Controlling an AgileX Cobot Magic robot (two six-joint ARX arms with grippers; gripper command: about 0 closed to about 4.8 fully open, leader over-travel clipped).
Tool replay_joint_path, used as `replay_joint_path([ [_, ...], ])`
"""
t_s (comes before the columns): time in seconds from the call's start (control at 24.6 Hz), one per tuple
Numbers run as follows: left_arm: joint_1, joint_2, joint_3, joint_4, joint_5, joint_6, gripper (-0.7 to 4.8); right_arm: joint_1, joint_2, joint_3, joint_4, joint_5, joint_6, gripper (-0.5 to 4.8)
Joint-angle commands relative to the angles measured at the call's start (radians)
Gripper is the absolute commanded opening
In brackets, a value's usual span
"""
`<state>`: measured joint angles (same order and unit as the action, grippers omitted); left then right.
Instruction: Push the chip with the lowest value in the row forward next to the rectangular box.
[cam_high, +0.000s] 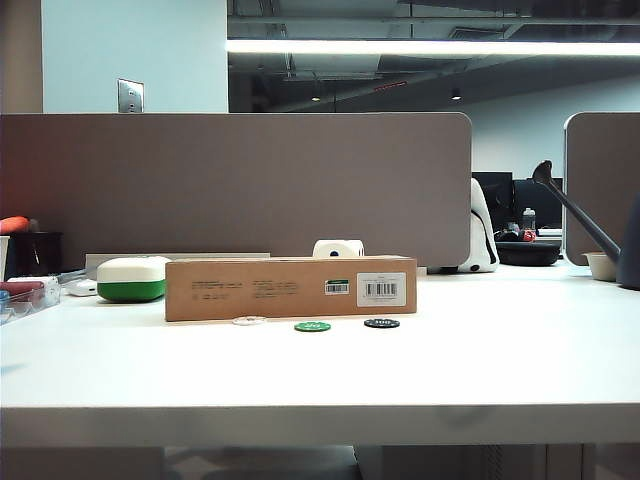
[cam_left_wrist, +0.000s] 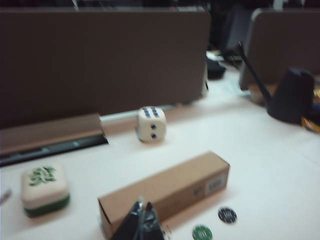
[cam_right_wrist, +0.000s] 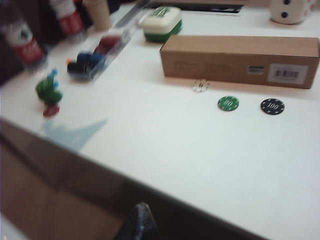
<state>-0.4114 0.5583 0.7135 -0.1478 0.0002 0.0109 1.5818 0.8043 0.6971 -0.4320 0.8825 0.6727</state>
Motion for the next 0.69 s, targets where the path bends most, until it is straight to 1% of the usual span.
replay_joint_path([
  [0.04,0.052,-0.079,0.006,0.015,0.003,0.008,-0.05,-0.003,0.026,0.005,0.098,0.177,0.034,-0.01],
  [0.12,0.095,-0.116,0.006,0.014,0.004,0.008,-0.05,-0.003,0.029,0.005,0.098,0.215,0.034,-0.01],
  [0.61,0.348,-0.224,0.006,0.012,-0.003,0.008,-0.05,-0.002,0.032,0.004,0.092,0.216,0.034,-0.01],
  [0.69,0.393,-0.258,0.006,-0.006,0.002,0.009,-0.05,-0.002,0.032,0.004,0.092,0.216,0.034,-0.01],
])
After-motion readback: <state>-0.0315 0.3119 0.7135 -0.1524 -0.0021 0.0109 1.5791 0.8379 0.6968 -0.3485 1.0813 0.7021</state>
